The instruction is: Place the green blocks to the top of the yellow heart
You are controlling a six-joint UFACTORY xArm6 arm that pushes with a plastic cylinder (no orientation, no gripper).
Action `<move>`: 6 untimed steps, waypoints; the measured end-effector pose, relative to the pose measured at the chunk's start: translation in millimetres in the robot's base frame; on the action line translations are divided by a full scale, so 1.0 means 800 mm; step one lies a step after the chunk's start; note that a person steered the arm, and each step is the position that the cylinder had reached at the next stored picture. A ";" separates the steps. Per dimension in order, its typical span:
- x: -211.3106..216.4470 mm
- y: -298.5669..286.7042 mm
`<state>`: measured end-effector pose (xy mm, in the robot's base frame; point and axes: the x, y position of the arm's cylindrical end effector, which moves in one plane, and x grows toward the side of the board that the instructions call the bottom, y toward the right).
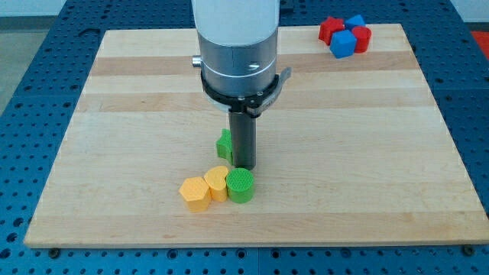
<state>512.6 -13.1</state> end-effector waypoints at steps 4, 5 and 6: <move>0.121 0.128; 0.117 0.054; 0.103 -0.003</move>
<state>594.8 -15.8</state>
